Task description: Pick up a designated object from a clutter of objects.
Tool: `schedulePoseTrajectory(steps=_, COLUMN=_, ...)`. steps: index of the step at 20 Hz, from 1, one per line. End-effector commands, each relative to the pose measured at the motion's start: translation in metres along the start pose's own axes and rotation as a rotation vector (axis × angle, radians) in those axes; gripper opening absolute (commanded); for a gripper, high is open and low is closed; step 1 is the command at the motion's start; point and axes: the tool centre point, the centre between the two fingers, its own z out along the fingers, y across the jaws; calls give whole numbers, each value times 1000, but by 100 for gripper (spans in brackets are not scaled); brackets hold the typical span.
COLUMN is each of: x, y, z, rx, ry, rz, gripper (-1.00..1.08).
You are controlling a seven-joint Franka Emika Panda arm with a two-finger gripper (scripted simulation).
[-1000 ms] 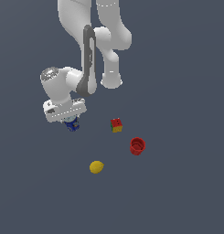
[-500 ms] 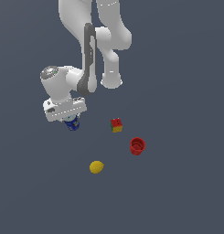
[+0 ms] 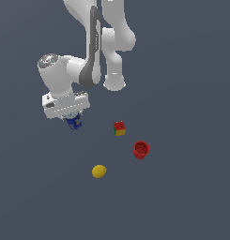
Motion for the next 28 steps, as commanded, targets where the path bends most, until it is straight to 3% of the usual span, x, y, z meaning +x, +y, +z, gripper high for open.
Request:
schedulePoseTrajectory(steps=1, x=3, y=-3, z=-21, rx=-4, ry=2, rz=0, gripper=-100)
schedulePoseTrajectory(steps=20, x=30, y=-41, z=-204, rx=-5, ry=1, rz=0, gripper=-100)
schedulePoseTrajectory(steps=28, x=41, y=-52, z=-262, rx=-2, ry=2, rz=-2, gripper=-100)
